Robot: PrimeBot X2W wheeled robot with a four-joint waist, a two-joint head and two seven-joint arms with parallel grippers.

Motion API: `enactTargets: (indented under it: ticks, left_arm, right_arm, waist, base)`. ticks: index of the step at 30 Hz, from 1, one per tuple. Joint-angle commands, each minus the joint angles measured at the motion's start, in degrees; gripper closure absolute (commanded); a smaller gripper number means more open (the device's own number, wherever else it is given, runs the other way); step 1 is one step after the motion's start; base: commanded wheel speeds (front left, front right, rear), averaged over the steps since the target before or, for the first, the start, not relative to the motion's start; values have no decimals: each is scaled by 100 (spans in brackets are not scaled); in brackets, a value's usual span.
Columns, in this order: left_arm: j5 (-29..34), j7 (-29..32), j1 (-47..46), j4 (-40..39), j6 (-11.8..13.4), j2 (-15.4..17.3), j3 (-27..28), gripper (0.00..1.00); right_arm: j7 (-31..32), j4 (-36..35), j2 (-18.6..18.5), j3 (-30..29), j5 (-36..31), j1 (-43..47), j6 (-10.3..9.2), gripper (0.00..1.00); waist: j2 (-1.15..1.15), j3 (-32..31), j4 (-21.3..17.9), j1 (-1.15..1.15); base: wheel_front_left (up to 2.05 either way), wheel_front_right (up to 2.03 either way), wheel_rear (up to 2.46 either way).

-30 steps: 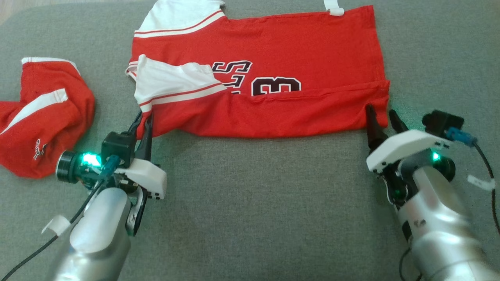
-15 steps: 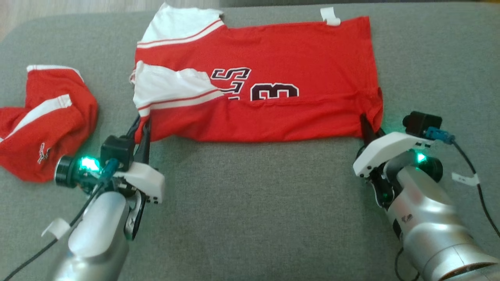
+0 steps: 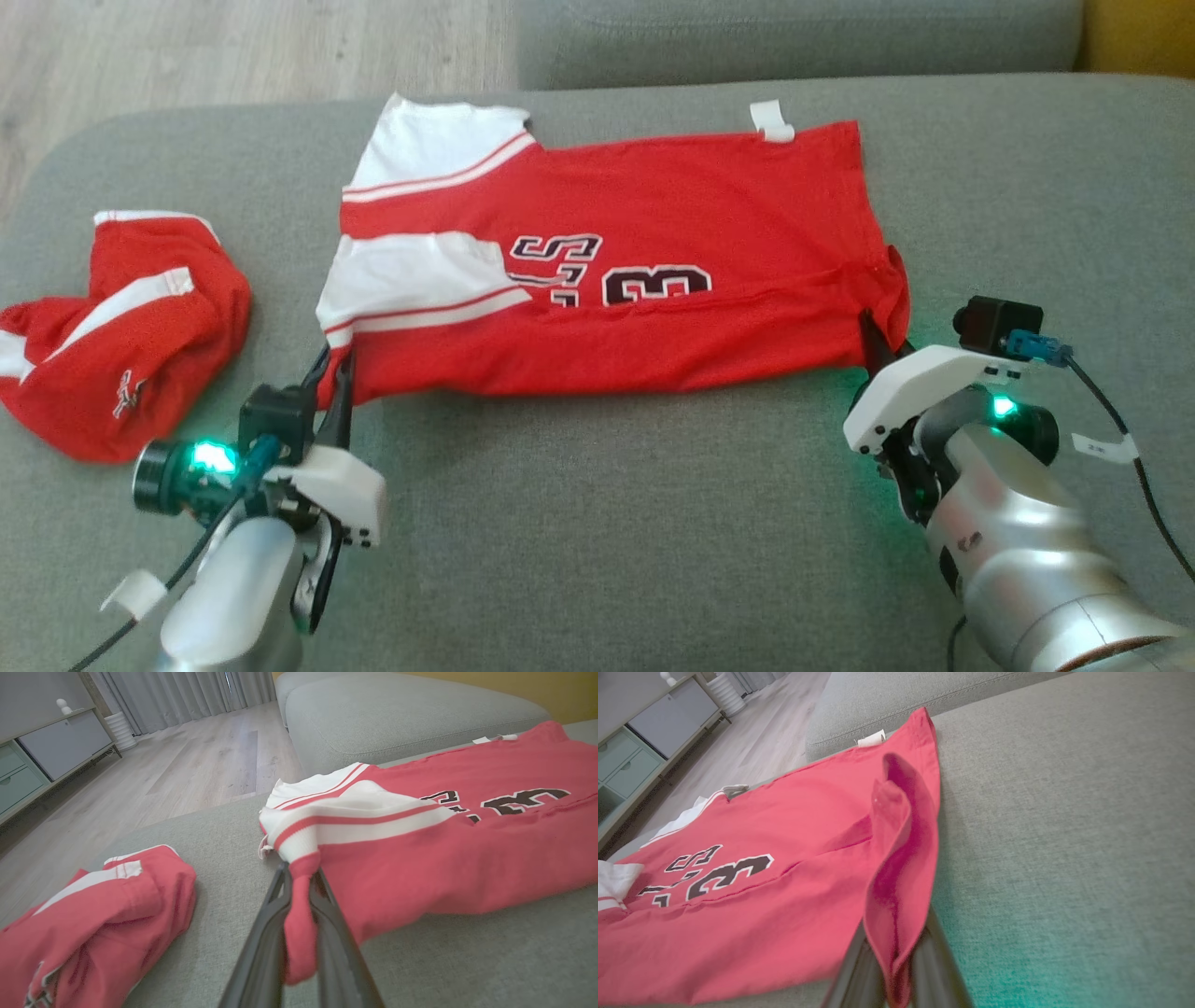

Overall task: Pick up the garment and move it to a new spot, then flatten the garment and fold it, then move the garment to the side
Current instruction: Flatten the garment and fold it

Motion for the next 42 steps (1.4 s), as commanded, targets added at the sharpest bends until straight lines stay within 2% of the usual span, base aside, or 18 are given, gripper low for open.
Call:
enactTargets:
  ticks: [1,11,20,28,33,38,39,40,41,42]
  left_arm:
    - [-74,-43,-98,-135,41,229,233,100]
    - [-194,261,503,-410,-31,341,54,100]
    - [-274,594,1383,-1189,171,710,33,100]
    - [-294,800,1758,-1905,397,890,55,100]
    - [-270,891,1786,-2001,413,893,-32,100]
    - [-277,927,1757,-1916,416,884,-66,100]
    - [-278,937,1750,-1880,422,881,-72,100]
    - [-286,951,1743,-1841,431,875,-73,100]
    - [-292,963,1736,-1803,441,869,-74,81]
    - [-291,964,1727,-1776,450,867,-77,33]
  right_arm:
    - [-8,-97,85,82,33,-42,39,100]
    - [417,-65,84,18,136,402,39,100]
    - [655,-411,-15,-29,200,986,39,100]
    - [1047,-1291,-196,-221,244,1642,39,100]
    - [1475,-2004,-331,-508,19,2096,39,100]
    - [1881,-2721,-288,-844,-323,2487,39,100]
    - [1960,-2938,-269,-946,-454,2588,39,81]
    - [2031,-3177,-240,-1055,-589,2693,39,0]
    - [2121,-3418,-202,-1191,-714,2799,39,0]
    - [2190,-3687,-165,-1324,-866,2898,39,0]
  waist:
    - [0,-86,8,0]
    - [0,-528,17,0]
    - [0,-951,-107,0]
    - [0,-957,-151,0]
    - [0,-897,-180,0]
    - [0,-855,-188,0]
    - [0,-847,-193,0]
    - [0,-840,-199,0]
    - [0,-834,-206,0]
    - [0,-828,-214,0]
  base:
    - [0,0,0]
    - [0,0,0]
    - [0,0,0]
    - [0,0,0]
    - [0,0,0]
    - [0,0,0]
    - [0,0,0]
    - [0,0,0]
    - [0,0,0]
    - [0,0,0]
